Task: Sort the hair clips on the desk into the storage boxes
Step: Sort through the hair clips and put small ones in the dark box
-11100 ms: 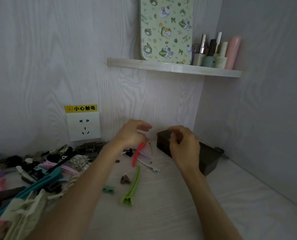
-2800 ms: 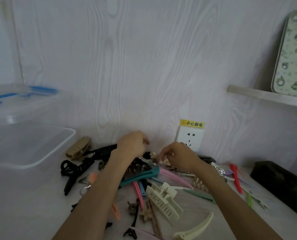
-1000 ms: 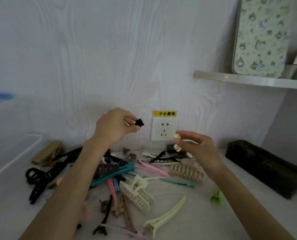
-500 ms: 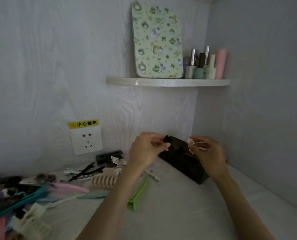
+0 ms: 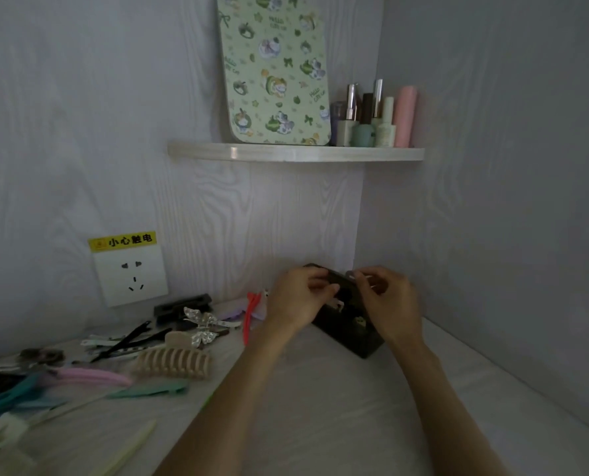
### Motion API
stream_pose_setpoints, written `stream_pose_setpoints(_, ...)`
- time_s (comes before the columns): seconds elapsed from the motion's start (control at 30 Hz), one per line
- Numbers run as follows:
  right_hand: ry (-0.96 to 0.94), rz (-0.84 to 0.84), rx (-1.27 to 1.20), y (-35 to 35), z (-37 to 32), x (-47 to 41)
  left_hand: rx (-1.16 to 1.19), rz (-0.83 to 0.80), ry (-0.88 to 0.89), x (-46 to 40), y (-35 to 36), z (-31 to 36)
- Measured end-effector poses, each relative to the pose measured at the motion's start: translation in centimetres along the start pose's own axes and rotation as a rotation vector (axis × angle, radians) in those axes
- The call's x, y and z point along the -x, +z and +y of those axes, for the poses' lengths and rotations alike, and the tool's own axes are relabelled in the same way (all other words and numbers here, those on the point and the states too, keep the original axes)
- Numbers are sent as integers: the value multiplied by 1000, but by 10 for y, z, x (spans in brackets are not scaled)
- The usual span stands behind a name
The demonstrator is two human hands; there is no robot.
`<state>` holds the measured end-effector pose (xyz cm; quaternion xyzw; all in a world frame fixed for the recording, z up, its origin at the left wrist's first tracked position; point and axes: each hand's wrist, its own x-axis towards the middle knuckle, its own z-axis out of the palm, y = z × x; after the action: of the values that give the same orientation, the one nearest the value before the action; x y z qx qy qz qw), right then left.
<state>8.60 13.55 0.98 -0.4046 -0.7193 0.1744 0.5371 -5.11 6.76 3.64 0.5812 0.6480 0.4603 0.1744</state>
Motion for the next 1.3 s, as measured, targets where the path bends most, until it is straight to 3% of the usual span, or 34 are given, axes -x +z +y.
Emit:
stream_pose_setpoints(0.23, -48, -96, 69, 1, -29, 13, -227, -53, -46, 50, -113, -11)
stream_pose_setpoints(0.37, -166, -242, 59, 28, -82, 21, -366, 49, -146, 98, -206, -42)
stream_pose_setpoints(0.57, -291, -627, -36, 135, -188, 66, -530, 349, -358, 168, -300, -100)
stream_pose_setpoints(0.8, -473, -937, 99, 220, -244, 98, -577, 102, -490, 161, -320, -138)
stream_pose_setpoints(0.97, -537, -1168, 194, 240, -242, 98, -596, -26, -427, 143, -315, -140)
stream_pose_setpoints(1.13, -473, -1107, 124, 236, -234, 98, -624, -105, -435, 137, -305, -148)
stream_pose_setpoints(1.2, -423, -1005, 95, 235, -232, 104, -625, -83, -436, 141, -304, -151)
stream_pose_setpoints(1.3, -224, -826, -158, 238, -224, 114, -586, -42, -422, 144, -306, -153)
